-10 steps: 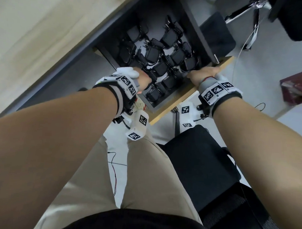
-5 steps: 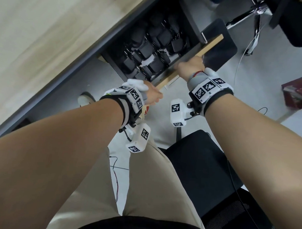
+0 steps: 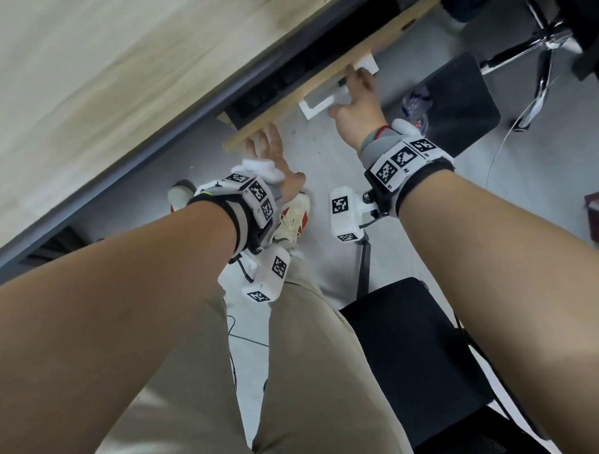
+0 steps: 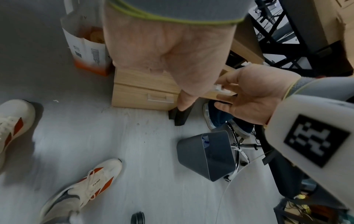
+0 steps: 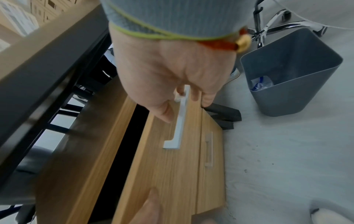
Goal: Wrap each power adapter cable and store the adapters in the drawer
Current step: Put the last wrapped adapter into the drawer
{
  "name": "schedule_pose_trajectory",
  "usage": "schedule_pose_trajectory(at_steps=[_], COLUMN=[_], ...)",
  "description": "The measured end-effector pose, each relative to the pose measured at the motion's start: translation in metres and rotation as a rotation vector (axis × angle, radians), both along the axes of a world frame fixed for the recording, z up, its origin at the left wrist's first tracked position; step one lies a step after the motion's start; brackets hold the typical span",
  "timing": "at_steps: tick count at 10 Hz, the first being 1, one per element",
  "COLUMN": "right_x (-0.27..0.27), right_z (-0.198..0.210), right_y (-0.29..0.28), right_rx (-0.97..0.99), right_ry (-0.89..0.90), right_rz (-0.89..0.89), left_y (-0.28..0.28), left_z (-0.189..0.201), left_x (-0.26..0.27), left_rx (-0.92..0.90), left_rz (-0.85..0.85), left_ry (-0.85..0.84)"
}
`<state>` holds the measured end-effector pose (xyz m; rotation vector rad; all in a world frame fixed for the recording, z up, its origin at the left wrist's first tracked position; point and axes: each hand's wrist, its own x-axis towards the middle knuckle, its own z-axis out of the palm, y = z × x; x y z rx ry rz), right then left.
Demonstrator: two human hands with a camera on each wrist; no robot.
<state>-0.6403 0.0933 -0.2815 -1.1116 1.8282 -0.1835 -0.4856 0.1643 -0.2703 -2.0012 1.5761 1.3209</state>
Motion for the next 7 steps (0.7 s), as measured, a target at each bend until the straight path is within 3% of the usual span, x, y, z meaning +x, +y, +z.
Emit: schedule_pose_trajectory(at_steps=[2,3,7], right_x=[0.015,0.019,0.017], right_z=[-0.007,-0.010,-0.009], right_y=[-0.028,-0.042,-0.063], right_rx=[-0.046,-0.058,-0.108], right_ry=[-0.026,0.022,0.093], right_rz=[0.137,0.225,0.295], left_y=[-0.020,-0.030,-0.044], left_z=[-0.023,-0.017,0.003], left_x=[0.014,0.020,0.026], left_rx=[-0.089,-0.154,-0.067], left_rz=[0.158,0.196,0.160], left_ry=[0.015,0.018,-0.029])
